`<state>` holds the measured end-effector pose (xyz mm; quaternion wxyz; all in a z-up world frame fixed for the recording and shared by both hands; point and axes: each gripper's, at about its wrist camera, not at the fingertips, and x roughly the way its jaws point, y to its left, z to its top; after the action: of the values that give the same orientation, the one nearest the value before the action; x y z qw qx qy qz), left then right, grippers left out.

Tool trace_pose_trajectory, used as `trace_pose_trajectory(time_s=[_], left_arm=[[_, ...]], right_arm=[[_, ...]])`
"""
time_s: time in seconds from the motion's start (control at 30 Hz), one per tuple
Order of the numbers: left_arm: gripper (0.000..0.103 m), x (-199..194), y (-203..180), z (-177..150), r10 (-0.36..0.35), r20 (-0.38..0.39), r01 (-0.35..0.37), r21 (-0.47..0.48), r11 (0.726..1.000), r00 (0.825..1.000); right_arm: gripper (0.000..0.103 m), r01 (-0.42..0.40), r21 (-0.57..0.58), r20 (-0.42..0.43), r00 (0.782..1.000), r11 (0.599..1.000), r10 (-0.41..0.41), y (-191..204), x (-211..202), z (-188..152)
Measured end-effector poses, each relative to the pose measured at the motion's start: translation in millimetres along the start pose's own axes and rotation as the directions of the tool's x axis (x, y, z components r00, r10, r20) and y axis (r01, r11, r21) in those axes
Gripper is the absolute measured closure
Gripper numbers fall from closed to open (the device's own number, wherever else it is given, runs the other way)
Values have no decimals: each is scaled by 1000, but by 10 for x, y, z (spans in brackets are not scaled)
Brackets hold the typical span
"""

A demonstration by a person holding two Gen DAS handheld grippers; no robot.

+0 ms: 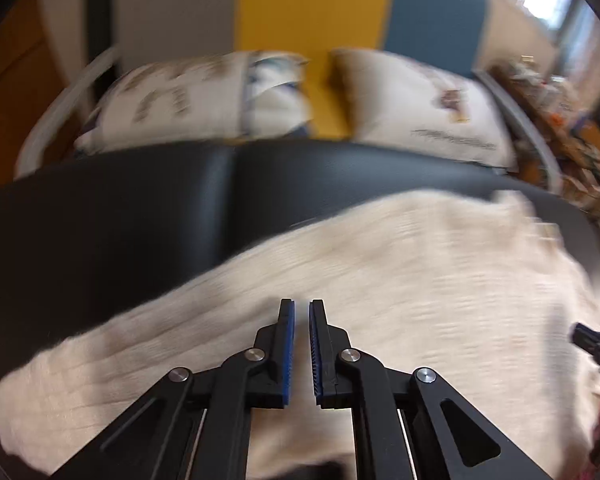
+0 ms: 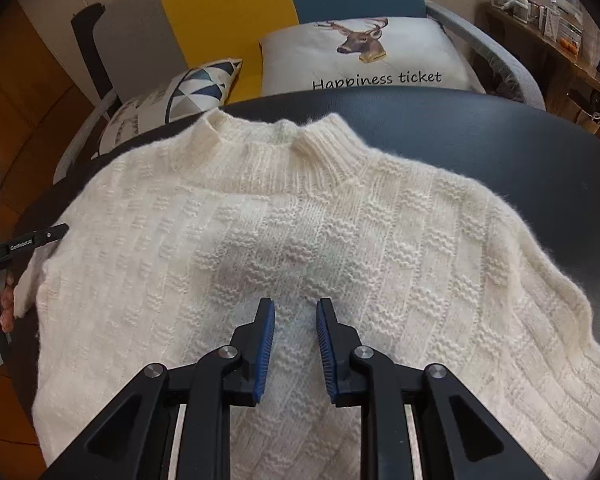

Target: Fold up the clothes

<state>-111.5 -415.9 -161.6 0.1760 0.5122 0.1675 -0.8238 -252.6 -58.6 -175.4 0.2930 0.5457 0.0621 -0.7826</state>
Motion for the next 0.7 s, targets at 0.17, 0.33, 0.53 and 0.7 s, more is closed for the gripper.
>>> trace_pose_trajectory(time_s=[0.17,0.33,0.53,0.7], left_arm=[[99,-77,508,-192,-9,13,11,-100,995,1000],[99,-217,600,-204,141,43,-138,-69,988,989],[99,-438,986,-262,193,25,-187,-166,968,981],[99,-1007,944,-708,-54,81,67,-173,983,995]], right_arm=[[79,1,-41,25,1000,999,0,208,149,174],[79,11,-59,31,999,998,-9,376,272,388],[78,70,-98,34,997,993,-67,631,338,588],[78,-144,-233,58,985,962,162,1184,-160,267]])
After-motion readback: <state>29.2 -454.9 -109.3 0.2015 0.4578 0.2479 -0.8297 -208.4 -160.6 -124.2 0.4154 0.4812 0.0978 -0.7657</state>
